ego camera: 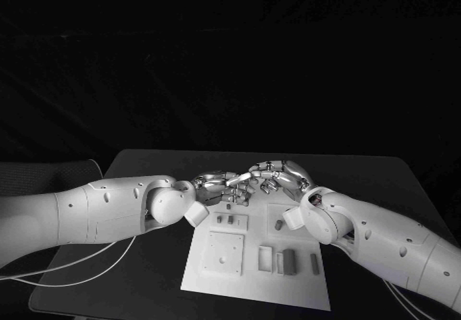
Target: Assemble the parts on the task board
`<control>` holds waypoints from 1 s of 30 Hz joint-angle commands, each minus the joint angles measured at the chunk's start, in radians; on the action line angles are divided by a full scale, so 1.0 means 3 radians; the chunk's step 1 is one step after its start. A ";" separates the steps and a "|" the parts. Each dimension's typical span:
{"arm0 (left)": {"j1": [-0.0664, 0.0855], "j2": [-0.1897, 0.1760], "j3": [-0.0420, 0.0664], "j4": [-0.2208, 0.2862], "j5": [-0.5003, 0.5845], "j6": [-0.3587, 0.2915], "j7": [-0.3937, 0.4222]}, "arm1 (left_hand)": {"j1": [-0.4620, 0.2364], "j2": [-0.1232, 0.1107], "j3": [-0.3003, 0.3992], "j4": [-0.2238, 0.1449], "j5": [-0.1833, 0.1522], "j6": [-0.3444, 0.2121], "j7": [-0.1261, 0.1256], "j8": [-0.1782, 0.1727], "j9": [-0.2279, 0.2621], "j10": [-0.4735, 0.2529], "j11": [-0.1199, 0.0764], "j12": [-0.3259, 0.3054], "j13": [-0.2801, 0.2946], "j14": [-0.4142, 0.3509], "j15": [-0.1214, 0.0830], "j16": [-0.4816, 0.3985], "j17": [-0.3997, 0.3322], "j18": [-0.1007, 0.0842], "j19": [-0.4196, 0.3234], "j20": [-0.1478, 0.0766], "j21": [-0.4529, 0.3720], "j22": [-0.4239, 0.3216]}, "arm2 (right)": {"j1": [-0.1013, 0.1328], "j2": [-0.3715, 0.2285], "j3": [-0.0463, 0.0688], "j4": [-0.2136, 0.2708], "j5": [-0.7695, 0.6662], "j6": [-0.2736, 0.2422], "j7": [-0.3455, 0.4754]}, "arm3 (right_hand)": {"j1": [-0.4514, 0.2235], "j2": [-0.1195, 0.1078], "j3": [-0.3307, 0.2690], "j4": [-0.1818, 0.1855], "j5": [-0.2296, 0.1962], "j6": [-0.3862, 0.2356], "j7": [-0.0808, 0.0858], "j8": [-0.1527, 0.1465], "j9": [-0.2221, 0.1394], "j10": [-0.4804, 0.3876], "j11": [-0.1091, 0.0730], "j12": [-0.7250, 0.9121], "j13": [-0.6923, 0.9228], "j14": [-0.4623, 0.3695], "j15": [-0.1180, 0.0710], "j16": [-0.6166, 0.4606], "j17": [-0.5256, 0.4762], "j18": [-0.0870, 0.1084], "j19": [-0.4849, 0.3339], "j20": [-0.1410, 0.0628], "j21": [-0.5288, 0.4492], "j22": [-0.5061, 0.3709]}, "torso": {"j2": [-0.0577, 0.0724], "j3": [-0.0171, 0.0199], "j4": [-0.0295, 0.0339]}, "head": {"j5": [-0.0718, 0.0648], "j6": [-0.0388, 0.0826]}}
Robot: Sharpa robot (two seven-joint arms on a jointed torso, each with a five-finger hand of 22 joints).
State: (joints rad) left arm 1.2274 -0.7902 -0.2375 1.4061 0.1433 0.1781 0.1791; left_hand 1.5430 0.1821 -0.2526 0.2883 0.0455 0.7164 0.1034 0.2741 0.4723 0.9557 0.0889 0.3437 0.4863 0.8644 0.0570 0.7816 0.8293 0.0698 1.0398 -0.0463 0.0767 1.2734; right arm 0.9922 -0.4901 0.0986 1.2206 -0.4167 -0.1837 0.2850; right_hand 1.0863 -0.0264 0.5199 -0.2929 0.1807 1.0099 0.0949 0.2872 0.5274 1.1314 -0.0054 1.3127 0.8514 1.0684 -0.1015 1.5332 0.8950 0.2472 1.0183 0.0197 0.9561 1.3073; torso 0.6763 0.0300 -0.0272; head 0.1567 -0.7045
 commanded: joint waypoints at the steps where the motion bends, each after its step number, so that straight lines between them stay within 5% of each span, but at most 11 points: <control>1: 0.0002 0.0004 0.0004 0.0012 -0.0046 0.0073 0.0058 | 0.0078 -0.0020 -0.0036 0.0004 0.0011 0.0010 -0.0007 0.0012 -0.0003 -0.0022 -0.0004 0.0014 -0.0009 -0.0021 -0.0003 0.0015 -0.0009 0.0010 0.0019 0.0015 -0.0017 -0.0003 | -0.0004 0.0002 0.0001 -0.0001 -0.0024 0.0076 -0.0001 | -0.0002 0.0045 -0.0003 -0.0002 -0.0005 -0.0001 0.0028 0.0011 0.0003 -0.0025 -0.0009 0.0010 0.0005 -0.0004 -0.0023 0.0012 0.0006 0.0049 -0.0029 0.0000 -0.0001 0.0040 | 0.0000 0.0000 0.0000 | -0.0002 0.0000; 15: 0.0002 0.0005 0.0004 0.0020 -0.0115 -0.0057 0.0080 | 0.0460 -0.0116 -0.0125 0.0000 0.0011 0.0020 -0.0051 0.0035 -0.0006 -0.0031 -0.0017 0.0029 -0.0041 -0.0007 -0.0005 0.0043 -0.0040 -0.0002 0.0039 0.0015 -0.0021 -0.0020 | -0.0006 -0.0004 0.0000 0.0031 -0.0024 0.0087 -0.0018 | -0.0005 0.0048 -0.0004 -0.0002 -0.0002 0.0004 0.0026 0.0016 0.0007 -0.0028 -0.0010 0.0012 0.0007 -0.0007 -0.0023 0.0013 0.0007 0.0049 -0.0032 0.0002 -0.0001 0.0041 | 0.0000 0.0000 0.0000 | 0.0008 -0.0001; 30: 0.0002 0.0006 0.0004 0.0021 -0.0117 -0.0195 0.0094 | 0.0633 -0.0119 -0.0102 0.0007 0.0012 0.0123 -0.0031 0.0091 0.0005 0.0034 -0.0049 0.0065 -0.0055 0.0020 -0.0015 0.0063 -0.0061 -0.0014 0.0057 0.0009 -0.0024 -0.0044 | -0.0008 -0.0014 0.0000 0.0038 -0.0036 0.0092 -0.0028 | -0.0007 0.0060 -0.0002 -0.0001 0.0007 0.0013 0.0023 0.0023 0.0015 -0.0032 -0.0012 0.0015 0.0010 -0.0011 -0.0024 0.0014 0.0008 0.0049 -0.0035 0.0004 -0.0001 0.0041 | 0.0000 0.0000 0.0000 | 0.0016 -0.0002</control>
State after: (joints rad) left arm 1.2275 -0.7899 -0.2371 1.4094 0.1130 0.1378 0.1902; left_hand 1.7225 0.1461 -0.2860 0.2896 0.0455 0.7494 0.0956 0.2971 0.4729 0.9614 0.0764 0.3582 0.4710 0.8664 0.0551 0.7950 0.8125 0.0691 1.0510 -0.0429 0.0731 1.2614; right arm 0.9907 -0.4940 0.0983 1.2309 -0.4192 -0.1743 0.2747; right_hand 1.0860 -0.0196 0.5188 -0.2940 0.1780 1.0099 0.0949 0.2893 0.5302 1.1278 -0.0091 1.3127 0.8531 1.0644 -0.1026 1.5332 0.8958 0.2471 1.0146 0.0234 0.9561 1.3074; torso 0.6762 0.0299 -0.0271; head 0.1610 -0.7049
